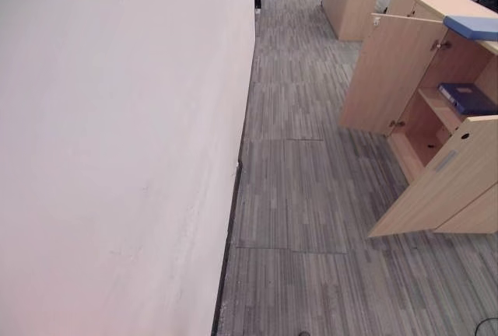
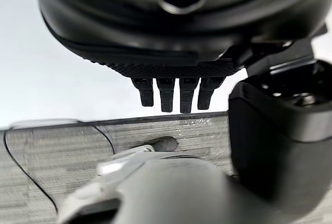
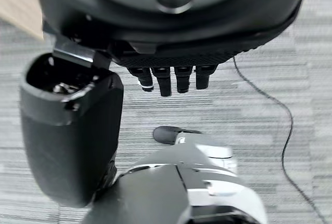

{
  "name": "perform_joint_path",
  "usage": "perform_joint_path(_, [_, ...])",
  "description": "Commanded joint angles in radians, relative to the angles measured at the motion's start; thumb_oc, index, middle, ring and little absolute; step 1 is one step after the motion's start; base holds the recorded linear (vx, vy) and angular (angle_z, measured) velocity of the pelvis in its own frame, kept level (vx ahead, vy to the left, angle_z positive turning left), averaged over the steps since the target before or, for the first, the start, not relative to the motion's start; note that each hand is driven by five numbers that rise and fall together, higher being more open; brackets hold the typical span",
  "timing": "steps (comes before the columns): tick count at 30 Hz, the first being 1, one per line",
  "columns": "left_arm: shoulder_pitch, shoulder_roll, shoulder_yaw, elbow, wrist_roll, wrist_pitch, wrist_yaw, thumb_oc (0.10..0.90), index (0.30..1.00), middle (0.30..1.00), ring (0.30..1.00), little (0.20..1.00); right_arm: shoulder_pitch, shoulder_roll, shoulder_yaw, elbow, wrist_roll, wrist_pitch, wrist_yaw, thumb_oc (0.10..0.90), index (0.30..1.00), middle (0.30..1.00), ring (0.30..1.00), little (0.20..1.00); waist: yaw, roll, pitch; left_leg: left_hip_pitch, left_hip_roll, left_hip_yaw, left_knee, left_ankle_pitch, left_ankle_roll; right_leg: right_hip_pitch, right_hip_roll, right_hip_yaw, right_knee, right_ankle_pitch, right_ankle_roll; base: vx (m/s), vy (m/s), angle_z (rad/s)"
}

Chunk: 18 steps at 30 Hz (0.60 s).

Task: Put the empty folder in the office cabinet

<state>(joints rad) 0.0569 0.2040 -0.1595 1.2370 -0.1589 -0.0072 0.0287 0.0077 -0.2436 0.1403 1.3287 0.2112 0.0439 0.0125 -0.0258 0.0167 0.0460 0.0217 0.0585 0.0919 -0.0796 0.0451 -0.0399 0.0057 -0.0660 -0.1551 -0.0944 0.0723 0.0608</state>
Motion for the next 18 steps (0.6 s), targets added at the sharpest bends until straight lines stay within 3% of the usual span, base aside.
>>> perform_joint_path(1, [-0.057,0.011,0.012,0.022,-0.016,-0.026,0.01,0.8,0.9,0.9,0.9,0.9,-0.047,-0.023,0.032,0.053,0.003,0.009,-0.002,0.8,0.9,0.9,0.9,0.9,-0.005,-0.02,0.023,-0.005,-0.091,0.046,-0.008,-0.092,0.012,0.011,0.032,-0.068,0.007,-0.085,0.063,0.0,0.0,0.0])
perform_joint_path(9, [-0.054,0.005,0.031,0.014,-0.053,-0.03,0.023,0.8,0.9,0.9,0.9,0.9,-0.045,-0.014,0.03,0.052,0.014,0.002,-0.013,0.8,0.9,0.9,0.9,0.9,0.002,-0.029,0.02,0.002,-0.089,0.041,-0.008,-0.095,0.011,0.021,0.032,-0.075,0.007,-0.089,0.064,0.0,0.0,0.0])
perform_joint_path(12, [-0.049,-0.002,0.089,0.01,-0.181,-0.035,0.021,0.8,0.9,0.9,0.9,0.9,-0.054,-0.015,0.033,0.036,0.019,0.001,-0.007,0.8,0.9,0.9,0.9,0.9,0.006,-0.034,0.017,0.005,-0.089,0.038,-0.008,-0.095,0.01,0.023,0.033,-0.076,0.007,-0.09,0.063,0.0,0.0,0.0])
perform_joint_path(18, [-0.051,-0.012,0.106,0.029,-0.188,-0.037,0.045,0.8,0.9,0.9,0.9,0.9,-0.055,-0.008,0.01,0.023,0.057,-0.007,-0.036,0.8,0.9,0.9,0.9,0.9,0.007,-0.036,0.012,0.009,-0.088,0.032,-0.008,-0.097,0.009,0.029,0.032,-0.078,0.007,-0.094,0.061,0.01,-0.005,0.03])
